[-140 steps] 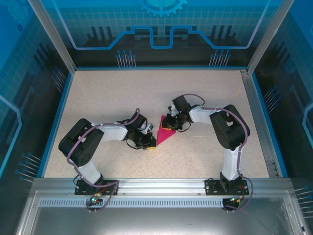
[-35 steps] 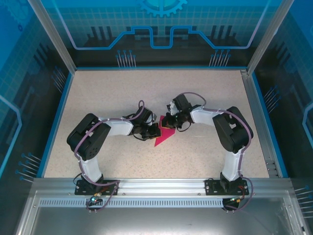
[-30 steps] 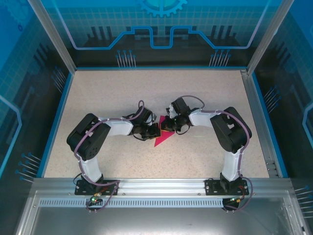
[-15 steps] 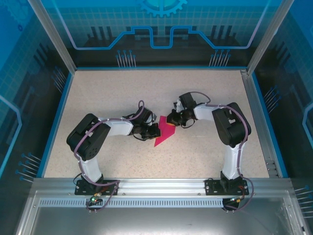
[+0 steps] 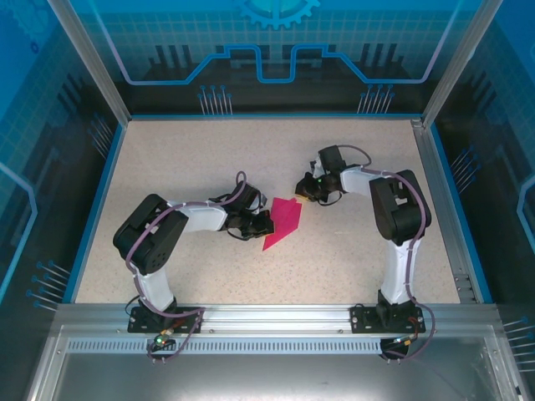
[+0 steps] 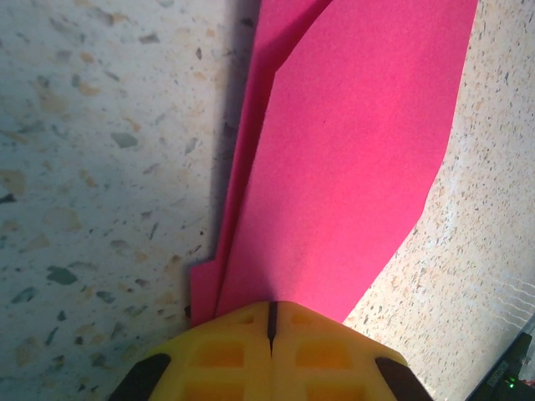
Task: Fold a paper plane with a square sheet of paper (pick it up from the middle)
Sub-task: Fourth fold the wing at the center of the table.
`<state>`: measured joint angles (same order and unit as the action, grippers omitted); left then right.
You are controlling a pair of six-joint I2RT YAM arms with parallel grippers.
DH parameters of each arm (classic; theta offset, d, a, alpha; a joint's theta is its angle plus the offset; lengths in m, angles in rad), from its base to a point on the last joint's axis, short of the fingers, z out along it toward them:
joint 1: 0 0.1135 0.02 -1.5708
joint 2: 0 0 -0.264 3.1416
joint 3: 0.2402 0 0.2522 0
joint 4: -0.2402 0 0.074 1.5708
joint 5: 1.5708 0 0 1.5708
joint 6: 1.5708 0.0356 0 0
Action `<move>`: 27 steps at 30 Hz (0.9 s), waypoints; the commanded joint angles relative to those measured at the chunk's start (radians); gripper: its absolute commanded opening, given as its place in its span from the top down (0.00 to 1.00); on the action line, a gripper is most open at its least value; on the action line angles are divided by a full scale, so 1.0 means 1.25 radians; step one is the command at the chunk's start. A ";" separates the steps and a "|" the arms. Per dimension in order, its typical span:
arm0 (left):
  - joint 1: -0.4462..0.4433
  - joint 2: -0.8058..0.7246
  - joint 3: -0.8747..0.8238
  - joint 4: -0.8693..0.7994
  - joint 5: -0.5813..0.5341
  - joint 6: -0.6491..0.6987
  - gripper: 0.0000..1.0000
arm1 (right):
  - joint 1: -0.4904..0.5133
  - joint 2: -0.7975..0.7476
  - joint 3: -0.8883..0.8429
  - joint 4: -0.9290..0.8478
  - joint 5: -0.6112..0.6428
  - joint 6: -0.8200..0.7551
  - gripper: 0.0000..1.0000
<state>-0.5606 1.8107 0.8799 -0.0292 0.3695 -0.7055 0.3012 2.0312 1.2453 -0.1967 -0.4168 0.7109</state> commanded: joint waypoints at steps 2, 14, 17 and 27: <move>0.000 0.019 -0.028 -0.160 -0.063 0.015 0.98 | 0.031 -0.093 -0.005 -0.019 -0.009 -0.027 0.84; -0.001 0.000 -0.002 -0.176 -0.050 0.018 0.96 | 0.134 -0.053 -0.102 0.036 -0.017 0.001 0.88; -0.001 -0.007 0.004 -0.179 -0.046 0.015 0.96 | 0.137 -0.035 -0.118 0.050 -0.015 0.007 0.90; 0.001 -0.063 0.067 -0.202 0.003 0.014 0.89 | 0.137 -0.007 -0.147 0.048 0.005 0.001 0.92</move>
<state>-0.5602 1.7782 0.9173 -0.1951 0.3557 -0.7048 0.4660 1.9743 1.0969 -0.1173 -0.4469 0.7105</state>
